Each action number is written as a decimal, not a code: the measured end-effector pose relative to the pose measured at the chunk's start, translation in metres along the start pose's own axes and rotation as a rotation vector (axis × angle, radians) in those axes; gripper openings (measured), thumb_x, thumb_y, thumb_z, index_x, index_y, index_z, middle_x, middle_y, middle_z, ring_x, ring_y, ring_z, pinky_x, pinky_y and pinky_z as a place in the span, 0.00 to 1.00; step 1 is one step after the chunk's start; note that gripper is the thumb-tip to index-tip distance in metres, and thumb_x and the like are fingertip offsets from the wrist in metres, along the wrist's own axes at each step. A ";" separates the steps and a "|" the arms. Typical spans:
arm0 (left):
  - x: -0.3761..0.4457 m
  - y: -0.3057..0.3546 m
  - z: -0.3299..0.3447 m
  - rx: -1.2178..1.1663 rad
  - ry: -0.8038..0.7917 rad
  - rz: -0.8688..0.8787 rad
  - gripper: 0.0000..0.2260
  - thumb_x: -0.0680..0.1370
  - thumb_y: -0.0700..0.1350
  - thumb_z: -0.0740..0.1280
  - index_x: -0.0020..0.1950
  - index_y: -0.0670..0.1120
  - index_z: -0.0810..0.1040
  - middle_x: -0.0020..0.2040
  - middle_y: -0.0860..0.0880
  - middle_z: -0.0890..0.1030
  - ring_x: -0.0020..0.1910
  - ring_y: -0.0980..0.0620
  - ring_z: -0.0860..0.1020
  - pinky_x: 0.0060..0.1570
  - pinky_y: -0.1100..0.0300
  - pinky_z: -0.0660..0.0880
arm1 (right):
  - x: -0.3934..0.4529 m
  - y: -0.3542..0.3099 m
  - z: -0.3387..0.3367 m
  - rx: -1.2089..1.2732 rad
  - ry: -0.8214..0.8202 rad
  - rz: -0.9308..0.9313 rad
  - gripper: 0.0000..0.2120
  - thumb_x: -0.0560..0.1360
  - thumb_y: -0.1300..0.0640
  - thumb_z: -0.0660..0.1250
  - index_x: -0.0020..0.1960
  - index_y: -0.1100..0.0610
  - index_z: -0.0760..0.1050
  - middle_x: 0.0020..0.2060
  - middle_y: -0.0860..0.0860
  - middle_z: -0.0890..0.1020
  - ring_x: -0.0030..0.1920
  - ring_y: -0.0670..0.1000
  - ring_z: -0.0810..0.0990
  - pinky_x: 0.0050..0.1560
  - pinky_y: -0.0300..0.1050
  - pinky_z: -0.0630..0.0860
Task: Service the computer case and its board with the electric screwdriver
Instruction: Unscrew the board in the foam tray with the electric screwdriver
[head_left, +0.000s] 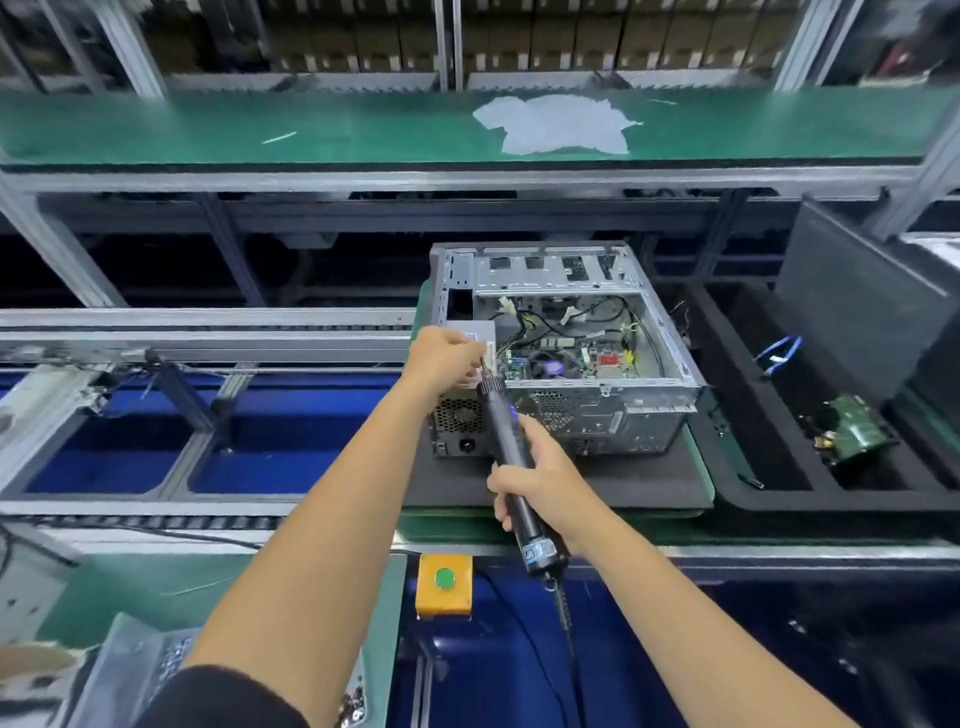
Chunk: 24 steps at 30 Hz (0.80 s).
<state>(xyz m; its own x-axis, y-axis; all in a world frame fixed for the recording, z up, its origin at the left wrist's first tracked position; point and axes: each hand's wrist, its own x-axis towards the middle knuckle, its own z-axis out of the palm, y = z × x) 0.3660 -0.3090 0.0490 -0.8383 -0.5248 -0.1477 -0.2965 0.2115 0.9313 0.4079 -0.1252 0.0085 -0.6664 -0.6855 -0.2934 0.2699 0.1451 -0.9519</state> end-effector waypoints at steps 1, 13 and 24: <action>0.004 -0.002 -0.002 0.080 0.021 0.060 0.08 0.75 0.43 0.66 0.43 0.38 0.81 0.38 0.46 0.80 0.36 0.50 0.75 0.40 0.59 0.75 | -0.003 0.005 0.000 0.000 0.003 0.013 0.42 0.69 0.63 0.69 0.78 0.46 0.55 0.50 0.58 0.77 0.29 0.55 0.78 0.32 0.47 0.77; 0.049 -0.032 0.016 0.976 -0.058 0.415 0.16 0.82 0.47 0.52 0.66 0.42 0.67 0.66 0.43 0.70 0.64 0.43 0.68 0.62 0.48 0.66 | -0.019 0.035 -0.003 -0.038 0.034 0.108 0.41 0.74 0.65 0.66 0.77 0.40 0.52 0.52 0.59 0.79 0.29 0.53 0.79 0.32 0.45 0.77; 0.047 -0.041 0.018 0.998 0.031 0.532 0.16 0.83 0.48 0.48 0.63 0.42 0.69 0.59 0.45 0.72 0.58 0.44 0.71 0.60 0.50 0.65 | -0.019 0.036 -0.007 -0.023 0.057 0.115 0.40 0.71 0.64 0.66 0.77 0.42 0.55 0.47 0.58 0.79 0.30 0.54 0.79 0.33 0.46 0.78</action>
<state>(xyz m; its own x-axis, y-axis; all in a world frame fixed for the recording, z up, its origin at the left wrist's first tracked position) 0.3304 -0.3270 -0.0018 -0.9594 -0.1892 0.2093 -0.1500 0.9704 0.1895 0.4256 -0.1016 -0.0209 -0.6706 -0.6217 -0.4047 0.3315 0.2368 -0.9132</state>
